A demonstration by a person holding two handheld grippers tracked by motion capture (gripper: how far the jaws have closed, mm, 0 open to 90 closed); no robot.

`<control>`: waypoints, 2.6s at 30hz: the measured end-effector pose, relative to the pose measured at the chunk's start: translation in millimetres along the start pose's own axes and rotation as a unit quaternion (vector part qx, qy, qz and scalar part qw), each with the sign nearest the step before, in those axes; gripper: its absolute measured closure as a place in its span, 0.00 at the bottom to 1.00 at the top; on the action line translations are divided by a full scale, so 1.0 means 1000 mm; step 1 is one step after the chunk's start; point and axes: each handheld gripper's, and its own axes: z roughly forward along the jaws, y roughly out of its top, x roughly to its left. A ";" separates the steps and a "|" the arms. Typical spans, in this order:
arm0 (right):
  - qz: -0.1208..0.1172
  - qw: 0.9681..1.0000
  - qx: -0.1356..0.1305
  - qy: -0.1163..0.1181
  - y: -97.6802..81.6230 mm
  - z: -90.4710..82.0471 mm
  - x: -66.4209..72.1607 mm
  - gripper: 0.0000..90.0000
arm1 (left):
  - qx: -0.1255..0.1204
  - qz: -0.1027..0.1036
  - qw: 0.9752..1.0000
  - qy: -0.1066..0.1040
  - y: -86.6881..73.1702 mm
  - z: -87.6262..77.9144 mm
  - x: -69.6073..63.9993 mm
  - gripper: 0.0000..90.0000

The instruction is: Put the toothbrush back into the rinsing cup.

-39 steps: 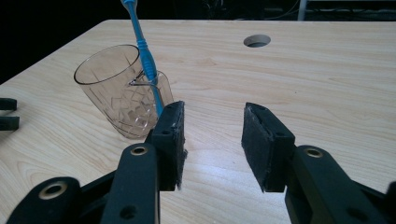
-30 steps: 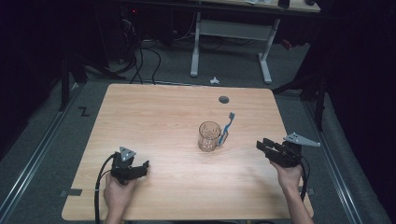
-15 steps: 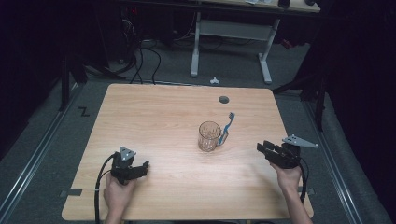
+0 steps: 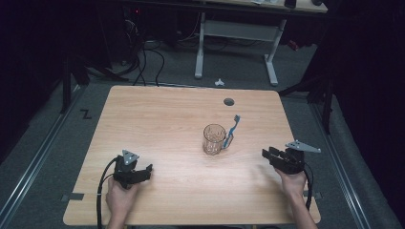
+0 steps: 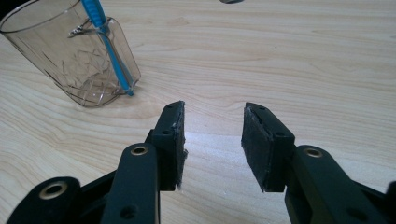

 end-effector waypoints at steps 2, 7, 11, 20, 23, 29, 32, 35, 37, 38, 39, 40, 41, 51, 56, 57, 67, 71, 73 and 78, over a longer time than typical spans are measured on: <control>0.005 1.000 0.003 -0.002 -0.003 0.002 -0.001 0.66 | 0.000 0.000 1.000 0.000 0.000 0.000 0.000 0.25; 0.000 1.000 0.014 -0.016 -0.010 0.006 -0.003 0.66 | 0.000 0.000 1.000 0.000 0.000 0.000 0.000 0.25; -0.002 1.000 0.021 -0.020 -0.012 0.009 -0.004 0.66 | 0.000 0.000 1.000 0.000 0.000 0.000 0.000 0.25; -0.006 0.999 0.029 -0.026 -0.016 0.018 -0.002 0.66 | 0.000 0.000 1.000 0.000 0.000 0.000 0.000 0.25; -0.004 0.999 0.033 -0.028 -0.019 0.021 -0.003 0.66 | 0.000 0.000 1.000 0.000 0.000 0.000 0.000 0.25; -0.002 0.999 0.035 -0.033 -0.023 0.025 -0.003 0.65 | 0.000 0.000 1.000 0.000 0.000 0.000 0.000 0.25; -0.004 0.999 0.036 -0.035 -0.024 0.027 -0.002 0.65 | 0.000 0.000 1.000 0.000 0.000 0.000 0.000 0.25; -0.006 0.998 0.040 -0.037 -0.026 0.029 -0.001 0.65 | 0.000 0.000 1.000 0.000 0.000 0.000 0.000 0.25; -0.009 0.998 0.042 -0.036 -0.027 0.031 0.000 0.64 | 0.000 0.000 1.000 0.000 0.000 0.000 0.000 0.25; -0.010 0.998 0.042 -0.036 -0.027 0.032 0.000 0.64 | 0.000 0.000 1.000 0.000 0.000 0.000 0.000 0.25; -0.009 0.998 0.043 -0.036 -0.028 0.032 0.001 0.64 | 0.000 0.000 1.000 0.000 0.000 0.000 0.000 0.25; -0.010 0.998 0.043 -0.036 -0.028 0.033 0.001 0.64 | 0.000 0.000 1.000 0.000 0.000 0.000 0.000 0.25; -0.012 0.998 0.044 -0.036 -0.028 0.033 0.002 0.64 | 0.000 0.000 1.000 0.000 0.000 0.000 0.000 0.25; -0.020 0.998 0.052 -0.039 -0.028 0.037 0.006 0.63 | 0.000 0.000 1.000 0.000 0.000 0.000 0.000 0.25; -0.030 0.997 0.060 -0.047 -0.028 0.040 0.009 0.60 | 0.000 0.000 1.000 0.000 0.000 0.000 0.000 0.25; -0.035 0.996 0.062 -0.051 -0.028 0.040 0.011 0.59 | 0.000 0.000 1.000 0.000 0.000 0.000 0.000 0.25; -0.052 0.992 0.071 -0.089 -0.028 0.043 0.017 0.47 | 0.000 0.001 1.000 -0.001 0.000 0.000 0.000 0.25; -0.051 0.992 0.071 -0.091 -0.028 0.043 0.017 0.46 | 0.000 0.001 1.000 -0.001 0.000 0.000 0.000 0.25; -0.051 0.992 0.071 -0.091 -0.028 0.043 0.017 0.46 | 0.000 0.001 1.000 -0.001 0.000 0.000 0.000 0.25; -0.051 0.992 0.071 -0.090 -0.028 0.043 0.017 0.45 | 0.000 0.001 1.000 -0.001 0.000 0.000 0.000 0.25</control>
